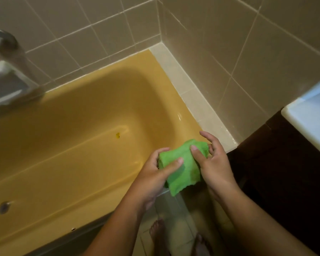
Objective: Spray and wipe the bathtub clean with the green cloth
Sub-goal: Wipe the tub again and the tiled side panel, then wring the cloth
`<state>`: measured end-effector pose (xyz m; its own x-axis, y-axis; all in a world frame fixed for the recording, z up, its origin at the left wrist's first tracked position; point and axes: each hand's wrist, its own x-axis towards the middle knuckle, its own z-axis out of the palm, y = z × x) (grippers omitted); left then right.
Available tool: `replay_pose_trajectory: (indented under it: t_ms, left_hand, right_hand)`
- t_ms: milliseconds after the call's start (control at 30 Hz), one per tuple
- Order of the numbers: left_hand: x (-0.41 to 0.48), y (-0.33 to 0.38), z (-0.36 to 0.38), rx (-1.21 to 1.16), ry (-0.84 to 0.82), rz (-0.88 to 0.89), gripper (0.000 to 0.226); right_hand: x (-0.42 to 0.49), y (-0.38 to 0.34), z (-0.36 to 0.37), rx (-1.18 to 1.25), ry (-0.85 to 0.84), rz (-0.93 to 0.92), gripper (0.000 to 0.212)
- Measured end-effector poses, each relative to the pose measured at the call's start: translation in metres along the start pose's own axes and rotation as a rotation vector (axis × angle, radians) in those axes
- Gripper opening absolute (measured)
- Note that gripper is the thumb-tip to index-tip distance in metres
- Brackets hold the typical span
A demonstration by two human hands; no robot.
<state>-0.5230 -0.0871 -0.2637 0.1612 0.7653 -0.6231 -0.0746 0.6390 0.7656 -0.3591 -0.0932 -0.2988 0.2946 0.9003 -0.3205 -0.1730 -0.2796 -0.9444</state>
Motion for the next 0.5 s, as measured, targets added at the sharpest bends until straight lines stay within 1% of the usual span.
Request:
replay_pose_trajectory:
  t_ms: [67,133,267,300,367,500]
  left_hand:
    - [0.008,-0.001,-0.004,0.091,0.066,0.096,0.047]
    - [0.019,0.002,-0.011,0.098,0.129,0.167,0.044]
    - [0.040,0.020,-0.025,0.128,0.168,0.297,0.031]
    - [0.047,0.025,-0.028,0.131,0.170,0.306,0.030]
    - [0.061,0.036,-0.037,0.110,0.172,0.307,0.028]
    - [0.092,0.058,-0.060,0.104,0.179,0.278,0.032]
  right_hand:
    - [0.006,0.000,0.004,-0.046,-0.005,-0.006,0.044]
    - [0.011,-0.003,0.008,-0.109,-0.017,0.000,0.041]
    - [0.033,-0.005,0.023,-0.263,-0.061,0.033,0.036]
    - [0.039,-0.006,0.029,-0.278,-0.091,0.048,0.035]
    - [0.049,-0.012,0.045,-0.251,-0.149,0.082,0.025]
    - [0.072,-0.023,0.084,-0.209,-0.181,0.109,0.023]
